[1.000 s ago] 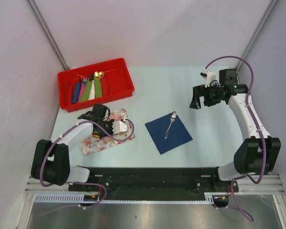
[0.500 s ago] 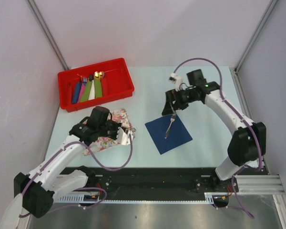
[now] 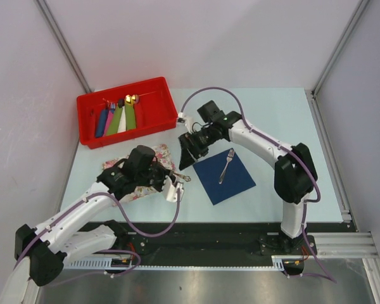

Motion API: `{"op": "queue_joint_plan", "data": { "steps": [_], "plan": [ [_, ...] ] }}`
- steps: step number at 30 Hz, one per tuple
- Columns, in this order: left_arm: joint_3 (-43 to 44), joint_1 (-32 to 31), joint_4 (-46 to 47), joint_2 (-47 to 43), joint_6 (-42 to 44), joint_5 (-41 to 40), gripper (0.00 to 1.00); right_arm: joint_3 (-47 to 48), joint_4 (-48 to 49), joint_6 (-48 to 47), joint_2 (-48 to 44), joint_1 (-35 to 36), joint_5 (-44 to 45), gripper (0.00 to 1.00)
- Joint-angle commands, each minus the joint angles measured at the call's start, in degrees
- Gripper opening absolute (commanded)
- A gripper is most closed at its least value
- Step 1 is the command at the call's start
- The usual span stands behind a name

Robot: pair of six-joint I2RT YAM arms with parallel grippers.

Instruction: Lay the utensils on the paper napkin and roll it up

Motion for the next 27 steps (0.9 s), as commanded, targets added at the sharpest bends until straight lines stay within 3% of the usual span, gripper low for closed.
{"op": "queue_joint_plan", "data": {
  "steps": [1,7,9,13,15,16,18,19,20,23,26,27],
  "plan": [
    [0.23,-1.2,2.31,-1.76,-0.98,0.19,0.0,3.43,0.4,0.44,2.27,2.66,-3.67,0.81],
    [0.14,-1.81,3.72,-1.76,-1.33,0.19,0.0,3.61,0.23,0.27,3.94,5.39,-4.55,0.7],
    [0.14,-2.16,3.72,-1.94,-1.33,0.36,0.0,3.52,0.4,0.7,4.21,5.83,-4.72,0.61],
    [-0.04,-2.6,4.77,-2.29,-1.33,0.28,0.0,3.43,0.4,0.8,3.95,6.19,-6.3,0.33],
    [-0.04,-2.78,6.61,-2.2,-3.07,-0.51,0.0,2.99,0.66,0.8,3.42,6.19,-6.92,0.05],
    [-0.13,-2.96,7.75,-2.29,-4.22,-0.95,0.0,2.82,0.75,0.8,3.07,6.27,-7.01,0.0],
    [-0.39,-3.13,11.26,-2.81,-8.33,-2.97,0.01,2.47,1.71,0.8,1.58,5.84,-7.53,0.0],
    [-0.39,-3.22,12.32,-2.99,-10.01,-3.85,0.08,2.29,2.24,2.28,1.05,5.49,-8.23,0.0],
    [-0.22,-3.31,13.98,-3.25,-11.94,-5.51,0.29,1.94,2.85,2.81,0.53,4.96,-8.68,0.0],
    [1.98,-3.13,15.05,-3.87,-20.46,-7.54,0.62,1.76,4.44,4.83,-1.85,1.98,-9.47,0.0],
    [4.79,-2.17,17.15,-4.92,-31.0,-8.34,0.83,0.54,9.17,11.14,-5.1,-2.59,-9.65,0.0],
    [6.01,-1.73,18.64,-5.18,-38.43,-8.95,0.86,-1.03,14.41,13.43,-7.45,-3.82,-9.56,0.0]
  ]
}}
